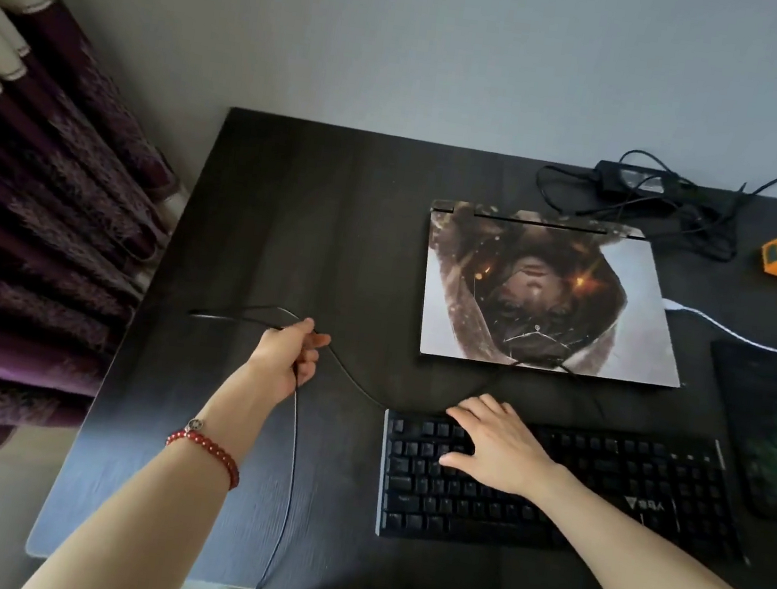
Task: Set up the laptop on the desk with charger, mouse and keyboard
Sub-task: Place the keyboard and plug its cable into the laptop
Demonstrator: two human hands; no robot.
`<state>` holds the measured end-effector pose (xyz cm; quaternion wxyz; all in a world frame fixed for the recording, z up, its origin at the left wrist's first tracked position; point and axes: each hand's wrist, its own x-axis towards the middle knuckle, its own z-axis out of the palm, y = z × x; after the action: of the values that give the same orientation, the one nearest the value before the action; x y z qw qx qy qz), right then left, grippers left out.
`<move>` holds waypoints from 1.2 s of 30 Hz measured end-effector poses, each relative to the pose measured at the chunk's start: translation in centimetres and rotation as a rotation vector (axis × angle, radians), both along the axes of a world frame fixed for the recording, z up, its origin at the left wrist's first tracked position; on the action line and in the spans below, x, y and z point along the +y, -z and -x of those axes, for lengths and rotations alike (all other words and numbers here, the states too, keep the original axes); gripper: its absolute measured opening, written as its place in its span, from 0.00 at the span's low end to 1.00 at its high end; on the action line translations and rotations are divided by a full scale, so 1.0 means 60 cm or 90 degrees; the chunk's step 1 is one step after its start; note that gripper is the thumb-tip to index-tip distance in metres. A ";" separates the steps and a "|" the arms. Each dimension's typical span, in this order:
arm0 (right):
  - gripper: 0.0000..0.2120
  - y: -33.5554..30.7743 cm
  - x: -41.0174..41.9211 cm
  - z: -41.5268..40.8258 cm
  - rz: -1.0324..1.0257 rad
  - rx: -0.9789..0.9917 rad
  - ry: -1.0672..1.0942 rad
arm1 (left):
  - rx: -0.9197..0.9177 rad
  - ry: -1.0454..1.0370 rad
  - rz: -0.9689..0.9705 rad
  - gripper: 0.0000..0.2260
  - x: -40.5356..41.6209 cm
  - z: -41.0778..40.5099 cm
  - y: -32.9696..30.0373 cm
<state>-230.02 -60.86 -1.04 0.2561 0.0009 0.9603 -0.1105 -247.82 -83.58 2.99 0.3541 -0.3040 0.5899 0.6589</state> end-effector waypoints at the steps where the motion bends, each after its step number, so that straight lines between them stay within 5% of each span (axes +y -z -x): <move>1: 0.32 -0.005 -0.008 0.002 -0.005 0.008 -0.001 | -0.040 -0.006 -0.018 0.12 -0.006 -0.002 -0.007; 4: 0.25 -0.034 -0.054 0.022 0.106 0.092 0.102 | -0.128 -0.005 -0.092 0.18 -0.020 -0.003 -0.035; 7: 0.20 -0.091 -0.138 0.063 0.475 -0.035 0.272 | -0.172 -0.077 -0.226 0.20 -0.032 0.013 -0.072; 10: 0.22 -0.128 -0.218 0.093 0.625 -0.206 0.162 | -0.174 -0.134 -0.333 0.22 -0.033 0.040 -0.113; 14: 0.09 -0.156 -0.267 0.123 0.679 -0.167 0.089 | -0.098 -0.160 -0.346 0.21 -0.042 0.075 -0.171; 20: 0.12 -0.220 -0.191 0.201 0.810 0.040 0.306 | 0.096 0.186 -0.083 0.26 -0.108 0.059 -0.177; 27: 0.09 -0.285 -0.121 0.300 0.982 0.198 0.652 | 0.198 0.465 -0.143 0.11 -0.118 -0.026 -0.148; 29: 0.07 -0.275 -0.102 0.303 0.924 0.175 0.738 | 0.289 0.432 -0.030 0.11 -0.123 -0.024 -0.157; 33: 0.06 -0.237 -0.059 0.275 0.802 0.108 0.889 | 0.606 0.504 0.628 0.10 -0.141 0.012 -0.188; 36: 0.08 -0.213 -0.028 0.244 0.650 0.107 0.927 | 0.616 0.382 0.743 0.10 -0.146 0.029 -0.224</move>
<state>-244.63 -62.51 11.71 0.0206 0.4884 0.5708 -0.6597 -249.55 -92.34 16.40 0.0061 0.0493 0.9823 0.1809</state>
